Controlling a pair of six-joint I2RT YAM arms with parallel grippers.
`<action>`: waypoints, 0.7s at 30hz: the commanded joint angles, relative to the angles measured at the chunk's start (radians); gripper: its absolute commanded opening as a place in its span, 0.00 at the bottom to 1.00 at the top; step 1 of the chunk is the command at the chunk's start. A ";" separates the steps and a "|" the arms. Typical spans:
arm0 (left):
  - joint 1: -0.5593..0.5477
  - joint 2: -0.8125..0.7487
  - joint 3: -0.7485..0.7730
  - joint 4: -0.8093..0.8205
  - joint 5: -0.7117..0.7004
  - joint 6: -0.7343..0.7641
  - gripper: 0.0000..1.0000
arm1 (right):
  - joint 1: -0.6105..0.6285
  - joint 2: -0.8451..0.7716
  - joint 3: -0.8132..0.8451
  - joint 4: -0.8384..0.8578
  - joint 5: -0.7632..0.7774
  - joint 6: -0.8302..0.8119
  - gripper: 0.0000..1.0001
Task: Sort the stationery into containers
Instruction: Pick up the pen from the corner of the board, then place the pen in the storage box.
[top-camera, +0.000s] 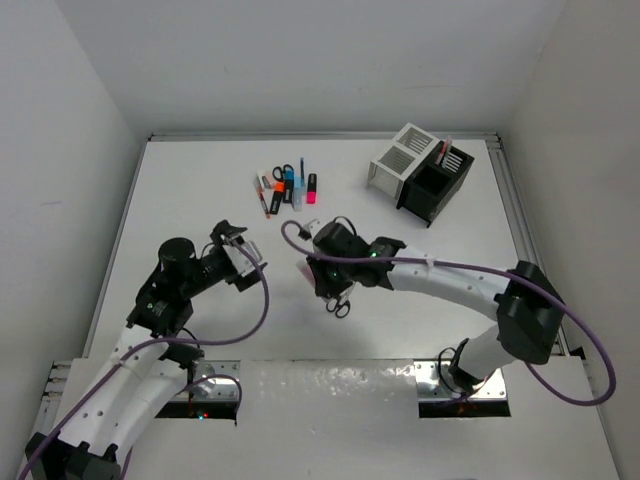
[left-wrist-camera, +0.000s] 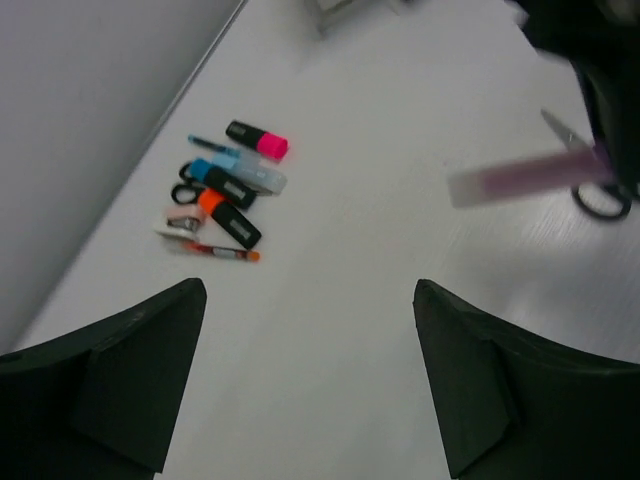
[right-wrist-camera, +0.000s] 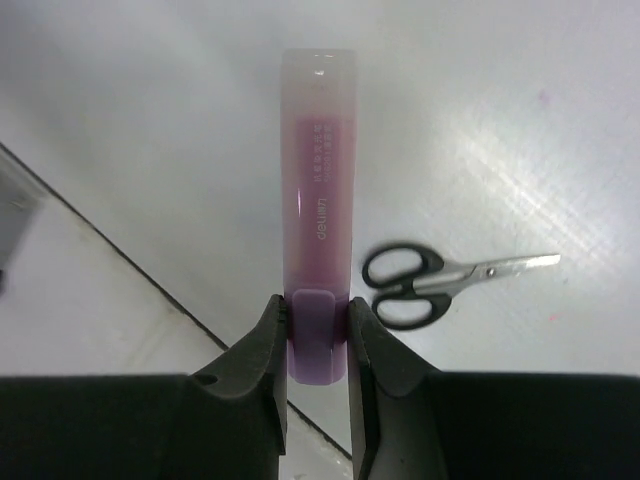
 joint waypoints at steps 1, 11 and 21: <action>-0.003 0.004 0.001 -0.071 0.218 0.485 0.85 | -0.032 -0.047 0.095 -0.021 -0.085 -0.024 0.00; -0.049 0.082 0.001 -0.093 0.229 0.926 0.90 | -0.040 -0.027 0.221 0.007 -0.142 0.018 0.00; -0.066 0.076 -0.035 -0.025 0.228 1.044 0.89 | -0.041 0.019 0.254 0.056 -0.156 0.045 0.00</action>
